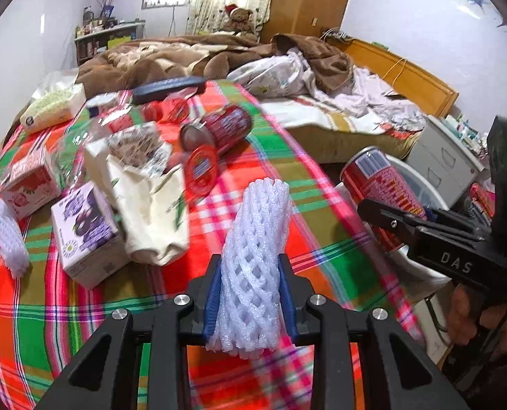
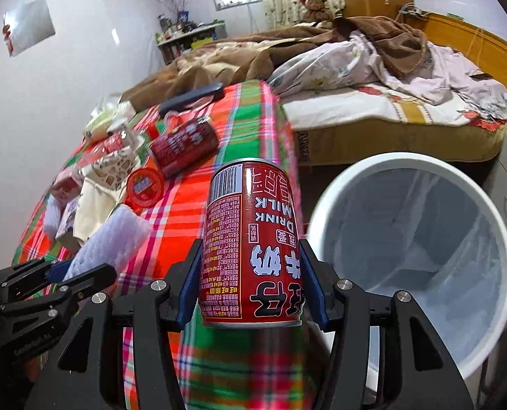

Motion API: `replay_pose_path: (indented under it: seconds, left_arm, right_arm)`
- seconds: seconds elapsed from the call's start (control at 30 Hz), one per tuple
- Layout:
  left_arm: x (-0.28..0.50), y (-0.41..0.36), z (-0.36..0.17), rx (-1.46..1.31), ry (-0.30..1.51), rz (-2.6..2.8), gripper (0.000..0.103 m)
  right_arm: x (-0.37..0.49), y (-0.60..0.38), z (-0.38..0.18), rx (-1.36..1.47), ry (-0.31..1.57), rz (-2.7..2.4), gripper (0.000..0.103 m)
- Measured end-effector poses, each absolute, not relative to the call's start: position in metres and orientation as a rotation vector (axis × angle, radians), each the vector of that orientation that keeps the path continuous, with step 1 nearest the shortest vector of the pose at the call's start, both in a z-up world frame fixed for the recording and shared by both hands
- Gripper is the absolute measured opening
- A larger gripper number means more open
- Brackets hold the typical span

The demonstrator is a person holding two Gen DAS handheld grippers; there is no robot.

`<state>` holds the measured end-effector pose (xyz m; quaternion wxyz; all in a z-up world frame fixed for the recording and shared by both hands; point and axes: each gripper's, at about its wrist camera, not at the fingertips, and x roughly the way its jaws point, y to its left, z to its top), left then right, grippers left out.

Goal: Collect trash
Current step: 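Carry the can and foam net over the white bin and open both tools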

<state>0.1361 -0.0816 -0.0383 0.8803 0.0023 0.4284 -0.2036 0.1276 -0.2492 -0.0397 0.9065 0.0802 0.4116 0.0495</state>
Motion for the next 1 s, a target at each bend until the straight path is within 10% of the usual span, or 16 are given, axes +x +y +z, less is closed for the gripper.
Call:
replay_pose_path:
  seconds: [1.0]
  left_arm:
    - [0.156,-0.261,-0.025,0.098,0.874,-0.680,0.031]
  right_arm:
    - [0.114,-0.370,-0.047,0.218,0.873,-0.180,0.054]
